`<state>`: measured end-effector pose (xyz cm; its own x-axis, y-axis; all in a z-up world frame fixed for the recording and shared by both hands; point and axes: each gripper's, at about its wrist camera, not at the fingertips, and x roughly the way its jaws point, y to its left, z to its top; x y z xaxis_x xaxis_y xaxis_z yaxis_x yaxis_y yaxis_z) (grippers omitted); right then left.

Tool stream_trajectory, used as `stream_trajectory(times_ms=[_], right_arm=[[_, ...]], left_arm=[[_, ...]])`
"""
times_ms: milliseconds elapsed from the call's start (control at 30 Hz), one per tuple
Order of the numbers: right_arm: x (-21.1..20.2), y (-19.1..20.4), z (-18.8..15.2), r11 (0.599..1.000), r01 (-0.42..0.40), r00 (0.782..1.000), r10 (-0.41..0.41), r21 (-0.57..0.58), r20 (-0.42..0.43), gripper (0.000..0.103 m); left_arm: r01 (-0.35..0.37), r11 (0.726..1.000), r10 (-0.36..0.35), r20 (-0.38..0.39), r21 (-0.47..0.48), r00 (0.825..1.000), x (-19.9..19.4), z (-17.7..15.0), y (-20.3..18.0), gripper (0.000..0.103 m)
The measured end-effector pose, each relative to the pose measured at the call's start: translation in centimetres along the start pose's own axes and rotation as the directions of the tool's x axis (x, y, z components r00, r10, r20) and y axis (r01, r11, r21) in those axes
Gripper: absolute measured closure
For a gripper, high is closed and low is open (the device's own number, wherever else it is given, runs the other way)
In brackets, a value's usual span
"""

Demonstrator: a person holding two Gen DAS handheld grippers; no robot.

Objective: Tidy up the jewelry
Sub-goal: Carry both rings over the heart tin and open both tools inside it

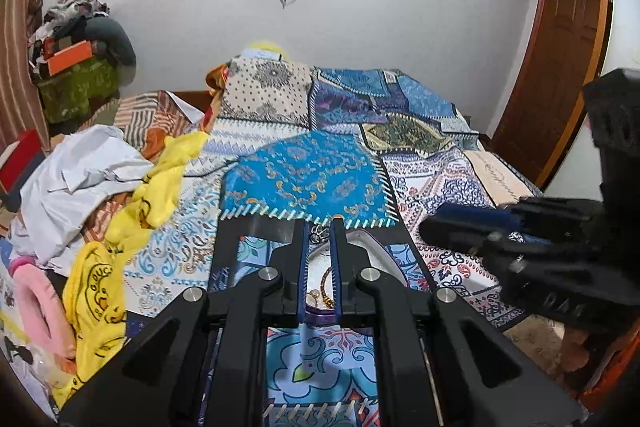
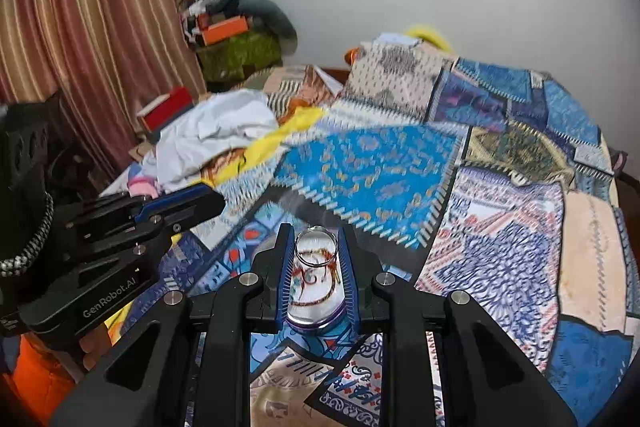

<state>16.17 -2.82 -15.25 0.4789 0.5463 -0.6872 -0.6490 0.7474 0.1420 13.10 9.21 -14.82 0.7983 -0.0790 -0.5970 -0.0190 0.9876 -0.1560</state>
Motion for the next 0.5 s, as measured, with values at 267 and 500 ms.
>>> stream_trajectory(times_ms=[267, 500], right_arm=[[2.8, -0.7, -1.6, 1.0, -0.022, 0.994, 0.024, 0.022, -0.107, 0.083], [3.8, -0.6, -2.0, 0.999, -0.036, 0.989, 0.039, 0.019, -0.145, 0.083]], left_arm=[[0.032, 0.999, -0.03, -0.063, 0.032, 0.998, 3.1, -0.4, -0.7, 0.094], [0.035, 0.999, -0.031, -0.114, 0.033, 0.993, 5.3, -0.9, -0.7, 0.094]])
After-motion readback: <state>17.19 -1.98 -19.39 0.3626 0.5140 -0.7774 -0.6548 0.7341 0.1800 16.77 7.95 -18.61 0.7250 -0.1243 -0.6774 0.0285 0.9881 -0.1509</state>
